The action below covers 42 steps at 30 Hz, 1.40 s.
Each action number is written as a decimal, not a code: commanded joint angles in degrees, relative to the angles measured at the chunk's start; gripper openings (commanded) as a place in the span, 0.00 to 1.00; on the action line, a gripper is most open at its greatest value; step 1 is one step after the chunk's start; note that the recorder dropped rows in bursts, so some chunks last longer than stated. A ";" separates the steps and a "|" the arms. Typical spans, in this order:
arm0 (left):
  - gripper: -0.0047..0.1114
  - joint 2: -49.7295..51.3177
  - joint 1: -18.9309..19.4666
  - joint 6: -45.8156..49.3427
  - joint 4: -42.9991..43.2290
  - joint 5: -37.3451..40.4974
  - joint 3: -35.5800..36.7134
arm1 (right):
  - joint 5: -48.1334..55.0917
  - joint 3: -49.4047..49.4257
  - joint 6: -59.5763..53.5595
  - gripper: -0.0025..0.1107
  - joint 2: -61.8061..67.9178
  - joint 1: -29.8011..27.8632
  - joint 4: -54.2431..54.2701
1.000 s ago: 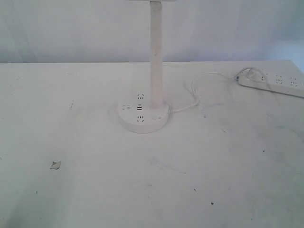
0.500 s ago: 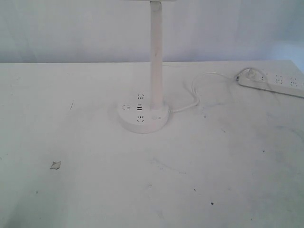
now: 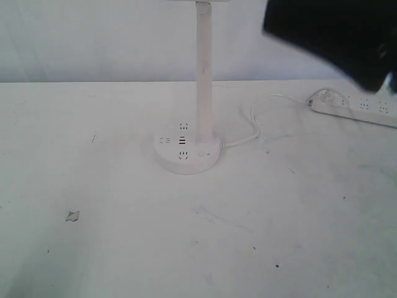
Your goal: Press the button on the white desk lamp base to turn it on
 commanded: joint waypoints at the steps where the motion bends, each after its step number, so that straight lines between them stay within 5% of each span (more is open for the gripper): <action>1: 0.04 -0.21 0.03 -0.06 -0.34 0.41 0.05 | 4.03 0.51 0.32 0.02 6.58 8.16 -8.84; 8: 0.04 -0.21 0.03 -0.06 -0.34 0.41 0.05 | 26.81 2.00 -0.58 0.02 22.01 22.77 -10.24; 15: 0.04 -0.21 0.03 -0.06 -0.34 0.41 0.05 | 39.53 2.00 -0.58 0.02 37.41 26.46 -4.44; 21: 0.04 -0.21 0.03 -0.06 -0.34 0.41 0.05 | 61.33 -2.47 -0.58 0.02 46.34 26.34 21.70; 35: 0.04 -0.21 0.03 -0.06 -0.34 0.41 0.05 | 67.02 -22.21 -0.58 0.02 61.63 26.34 21.72; 42: 0.04 -0.21 0.03 -0.06 -0.34 0.41 0.05 | 69.63 -23.61 -0.47 0.02 62.05 26.34 21.61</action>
